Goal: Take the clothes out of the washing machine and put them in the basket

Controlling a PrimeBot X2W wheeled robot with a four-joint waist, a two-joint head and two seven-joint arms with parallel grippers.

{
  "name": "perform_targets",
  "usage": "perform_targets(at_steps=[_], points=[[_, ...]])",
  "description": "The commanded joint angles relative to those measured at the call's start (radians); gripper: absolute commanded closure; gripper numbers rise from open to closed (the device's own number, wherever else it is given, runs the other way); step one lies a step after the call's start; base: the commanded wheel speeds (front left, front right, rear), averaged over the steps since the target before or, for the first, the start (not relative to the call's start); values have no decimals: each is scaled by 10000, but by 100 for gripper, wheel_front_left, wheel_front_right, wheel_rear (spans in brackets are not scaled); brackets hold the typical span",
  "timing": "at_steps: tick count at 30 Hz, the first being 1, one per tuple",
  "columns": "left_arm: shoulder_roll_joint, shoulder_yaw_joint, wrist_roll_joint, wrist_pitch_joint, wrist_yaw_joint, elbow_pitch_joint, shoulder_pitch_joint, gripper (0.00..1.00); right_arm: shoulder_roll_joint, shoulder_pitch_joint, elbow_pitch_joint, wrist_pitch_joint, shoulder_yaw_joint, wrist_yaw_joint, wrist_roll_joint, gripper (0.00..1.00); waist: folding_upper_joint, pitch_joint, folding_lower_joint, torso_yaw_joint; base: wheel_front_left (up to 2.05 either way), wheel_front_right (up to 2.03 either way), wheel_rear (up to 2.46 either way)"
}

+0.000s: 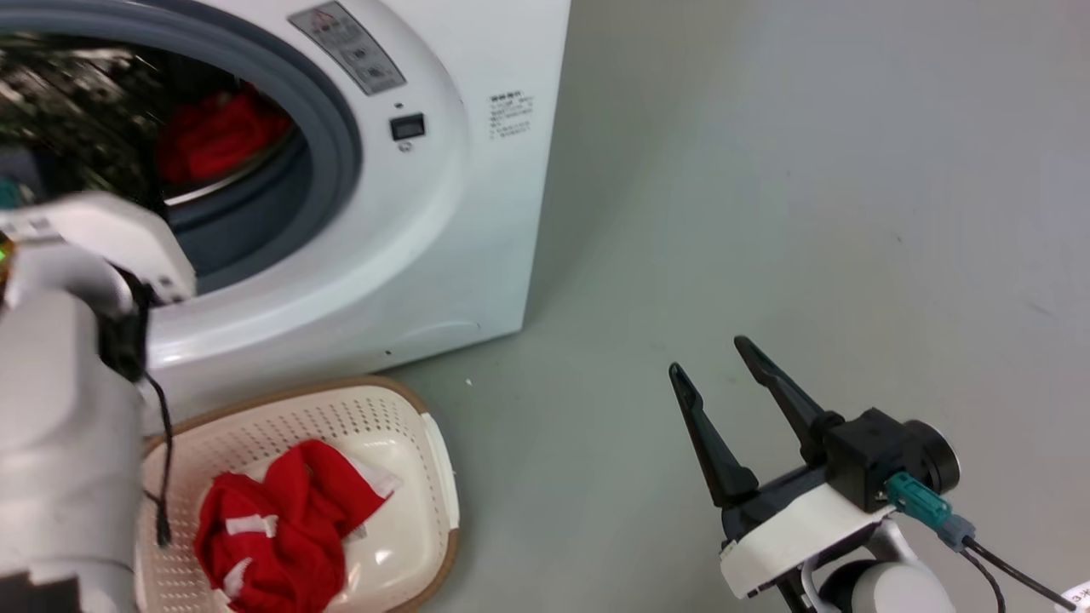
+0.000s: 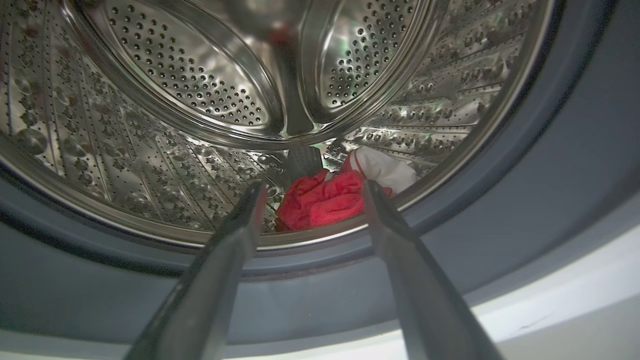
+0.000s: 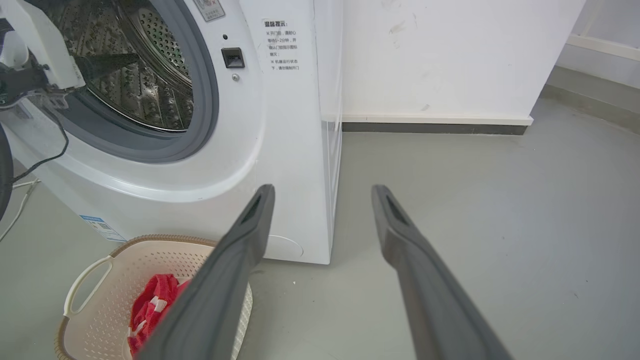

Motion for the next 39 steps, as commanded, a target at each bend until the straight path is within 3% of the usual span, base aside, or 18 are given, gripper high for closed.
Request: perform_targets(at_steps=[1, 18, 20, 31, 39], points=[[187, 37, -32, 183, -56, 112, -380, 0, 22, -230, 15, -111, 58, -7, 76, 0, 0, 685, -1, -395, 0, 0, 0], [1935, 167, -419, 3582, -50, 1134, -4258, 0, 27, -1441, 750, -1172, 717, -7, 982, 0, 0, 3432, -1, -1547, 0, 0, 0], [2224, 148, -458, 4546, 78, 1139, -4930, 0, 27, -1614, 932, -1399, 966, -7, 1211, 0, 0, 3816, -1, -1840, 0, 0, 0], [2563, -189, -367, 7037, 382, 802, -6039, 0, 24, -1733, 1307, -1756, 1491, -7, 1658, 0, 0, 4421, -1, -2367, 0, 0, 0], [2445, -377, -466, 7875, 433, 772, -6086, 0, 24, -1624, 1354, -1858, 1505, -7, 1818, 0, 0, 4525, -1, -2372, 0, 0, 0]])
